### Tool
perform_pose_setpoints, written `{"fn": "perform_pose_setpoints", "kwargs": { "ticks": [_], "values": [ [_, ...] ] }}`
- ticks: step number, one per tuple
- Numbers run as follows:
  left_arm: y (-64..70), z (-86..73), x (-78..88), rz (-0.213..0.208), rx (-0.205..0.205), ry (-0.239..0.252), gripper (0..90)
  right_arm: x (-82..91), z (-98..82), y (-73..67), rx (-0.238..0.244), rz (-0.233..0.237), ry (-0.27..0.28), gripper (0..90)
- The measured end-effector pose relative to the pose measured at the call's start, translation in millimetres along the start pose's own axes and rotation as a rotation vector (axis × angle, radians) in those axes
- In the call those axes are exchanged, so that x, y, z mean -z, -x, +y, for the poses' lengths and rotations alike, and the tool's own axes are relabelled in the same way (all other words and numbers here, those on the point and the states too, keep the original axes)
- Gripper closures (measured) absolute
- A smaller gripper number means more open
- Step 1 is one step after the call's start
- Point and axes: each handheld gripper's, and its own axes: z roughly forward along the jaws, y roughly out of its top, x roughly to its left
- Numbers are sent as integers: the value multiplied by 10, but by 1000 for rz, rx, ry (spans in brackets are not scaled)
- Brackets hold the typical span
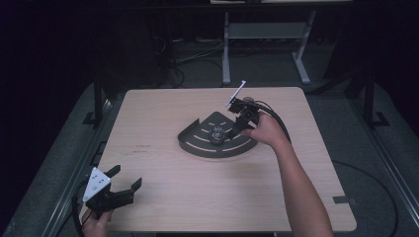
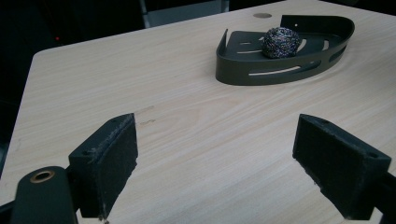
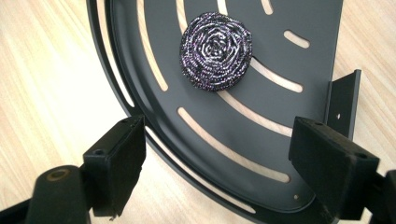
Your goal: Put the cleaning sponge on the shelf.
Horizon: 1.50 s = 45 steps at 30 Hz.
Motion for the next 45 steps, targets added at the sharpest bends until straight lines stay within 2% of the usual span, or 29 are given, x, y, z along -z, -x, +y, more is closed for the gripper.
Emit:
{"fn": "perform_pose_setpoints", "kwargs": {
  "ticks": [4, 24, 45],
  "values": [
    [13, 2, -6, -3, -7, -2, 132, 24, -23, -20, 10, -1, -1, 190],
    [-1, 2, -13, -4, -2, -3, 133, 119, -378, 79, -51, 3, 5, 191],
    [9, 3, -30, -9, -8, -7, 133, 246, -678, 123, -75, -11, 20, 192]
  ]
}}
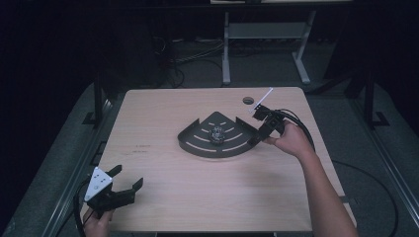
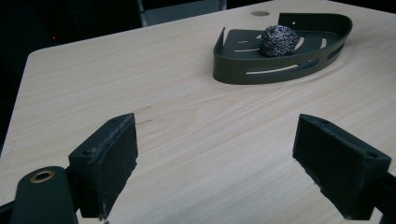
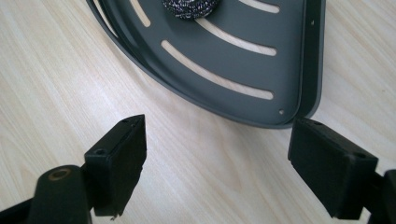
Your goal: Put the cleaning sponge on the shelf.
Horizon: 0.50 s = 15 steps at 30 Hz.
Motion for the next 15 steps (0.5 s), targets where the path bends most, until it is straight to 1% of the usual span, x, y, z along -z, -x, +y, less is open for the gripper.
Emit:
{"fn": "perform_pose_setpoints", "kwargs": {
  "ticks": [4, 5, 13, 15],
  "values": [
    [3, -2, -4, -2, 1, -2, 133, 3, -67, 20, -5, -1, -4, 191],
    [4, -2, -4, -2, 0, -2, 133, 7, -83, 19, -15, 0, -4, 191],
    [3, -2, -6, -5, 3, -3, 133, 3, -231, 44, -31, 7, 6, 191],
    [5, -3, -7, -5, 1, -4, 132, -5, -260, 44, -28, 3, 1, 190]
  ]
}}
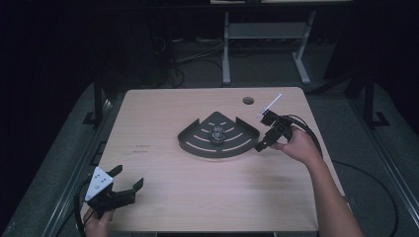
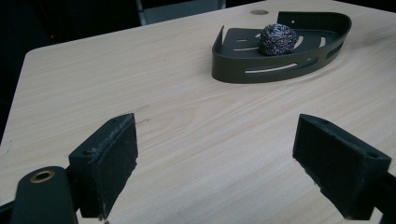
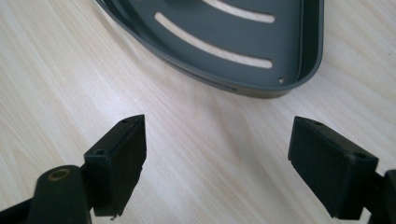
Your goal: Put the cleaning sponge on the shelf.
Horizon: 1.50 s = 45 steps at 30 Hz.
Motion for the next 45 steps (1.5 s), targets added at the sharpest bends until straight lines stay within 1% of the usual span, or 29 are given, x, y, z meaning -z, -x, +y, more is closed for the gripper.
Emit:
{"fn": "perform_pose_setpoints", "kwargs": {
  "ticks": [6, 9, 13, 15, 16, 20, 23, 29, 34, 37, 41, 45],
  "values": [
    [0, 0, -3, -1, -1, -3, 133, 6, -114, -1, -6, 6, 16, 192],
    [1, 1, -2, -1, -3, -2, 133, -2, -164, 3, -8, 7, 4, 192],
    [2, -1, -6, -2, -3, -3, 132, -8, -242, 16, -16, 11, 20, 194],
    [2, -2, -6, -2, -3, -4, 132, -20, -278, 24, -19, 10, 20, 194],
    [2, -3, -7, -2, -2, -3, 133, -24, -292, 27, -21, 11, 12, 193],
    [-2, -5, -9, -2, 0, -3, 133, -27, -363, 34, -24, 12, 28, 195],
    [-2, -5, -10, -1, 0, -4, 133, -29, -416, 46, -29, 11, 30, 195],
    [3, -5, -12, -2, -3, -6, 132, -17, -533, 65, -49, 12, 46, 195],
    [3, -4, -13, 0, -3, -6, 132, -17, -615, 67, -50, 3, 52, 196],
    [7, -3, -16, 0, -5, -8, 133, -18, -656, 59, -52, 6, 67, 197],
    [14, -2, -16, -1, -10, -9, 133, -31, -713, 54, -56, 8, 67, 197],
    [8, -2, -13, -8, 6, -5, 133, -32, -781, 37, -54, 5, 68, 198]
  ]
}}
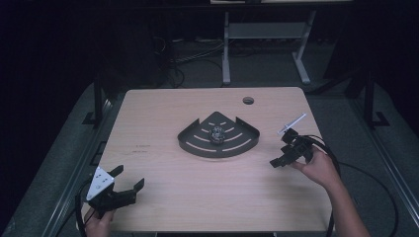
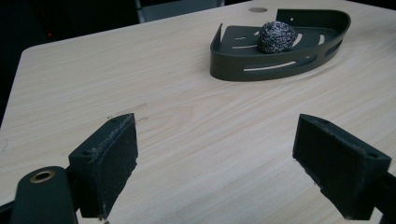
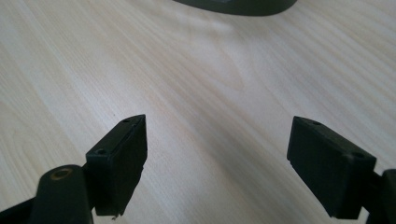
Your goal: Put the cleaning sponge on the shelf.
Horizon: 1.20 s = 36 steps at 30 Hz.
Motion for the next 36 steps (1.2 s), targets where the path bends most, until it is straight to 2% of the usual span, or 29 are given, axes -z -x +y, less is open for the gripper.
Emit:
{"fn": "perform_pose_setpoints", "kwargs": {
  "ticks": [20, 36],
  "values": [
    [6, -7, -13, -1, -3, -7, 133, 10, -368, -25, -13, -10, 23, 197],
    [13, -11, -18, 0, -9, -9, 132, -25, -571, -110, -9, -11, 40, 193]
  ]
}}
